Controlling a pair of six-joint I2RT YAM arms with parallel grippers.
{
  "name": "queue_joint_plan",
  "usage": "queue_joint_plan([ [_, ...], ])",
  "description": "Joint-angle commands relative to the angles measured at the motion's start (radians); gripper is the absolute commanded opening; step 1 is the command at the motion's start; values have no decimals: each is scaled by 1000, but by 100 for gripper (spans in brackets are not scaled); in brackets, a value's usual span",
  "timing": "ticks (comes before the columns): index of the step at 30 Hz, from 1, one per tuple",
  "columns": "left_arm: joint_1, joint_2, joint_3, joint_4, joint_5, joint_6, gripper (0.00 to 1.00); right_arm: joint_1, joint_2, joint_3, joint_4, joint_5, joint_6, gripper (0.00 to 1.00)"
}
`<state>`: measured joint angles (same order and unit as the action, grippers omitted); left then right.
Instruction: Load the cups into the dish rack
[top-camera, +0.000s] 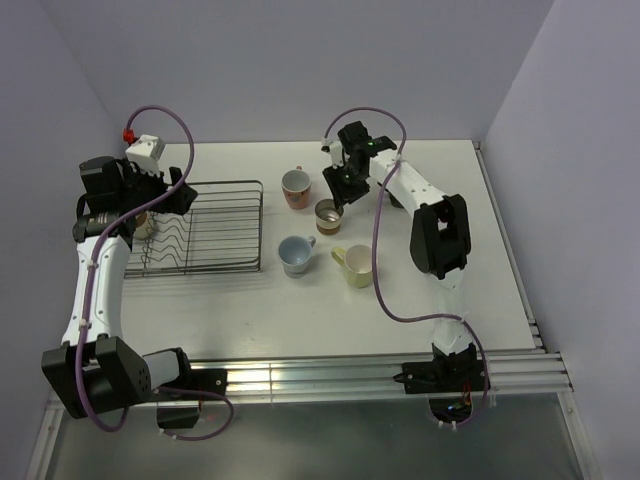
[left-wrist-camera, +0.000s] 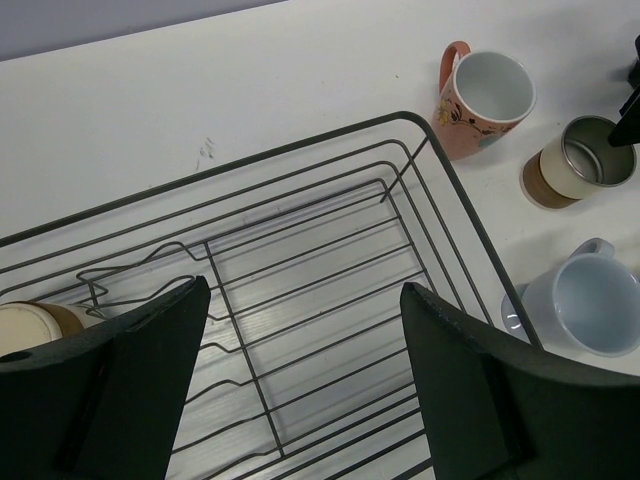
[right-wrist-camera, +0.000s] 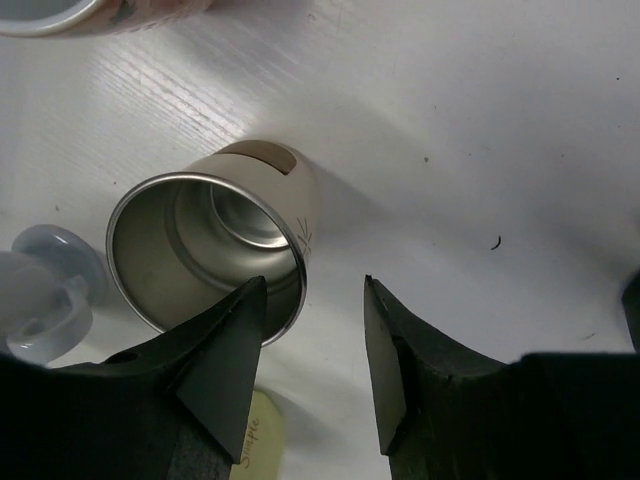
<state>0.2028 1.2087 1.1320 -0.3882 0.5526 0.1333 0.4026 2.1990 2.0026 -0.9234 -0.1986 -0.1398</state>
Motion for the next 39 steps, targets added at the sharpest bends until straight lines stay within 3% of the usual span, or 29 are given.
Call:
queue_joint_plan([
  [1,-5,-3,26,3,24,-20,85,8,-5,-5,55,8,23,51],
  [15,-6,-1,28,-3,17,-20,84,7,15,-38,90,-9,48,35],
  [18,-6,-5,25,-3,20,-24,84,7,2,-39,93,-9,52,26],
  [22,-9,2,43,-15,27,-32,84,4,-10,-18,98,-6,54,0],
  [30,-9,-11,95,-66,40,-44,88,-31,-102,51,100,-21,22,0],
  [34,-8,-14,132,-98,93,-64,95,-38,-186,119,124,-2,-1,0],
  [39,-8,6,213,-112,230,-124,99,-28,-353,70,294,68,-36,0],
])
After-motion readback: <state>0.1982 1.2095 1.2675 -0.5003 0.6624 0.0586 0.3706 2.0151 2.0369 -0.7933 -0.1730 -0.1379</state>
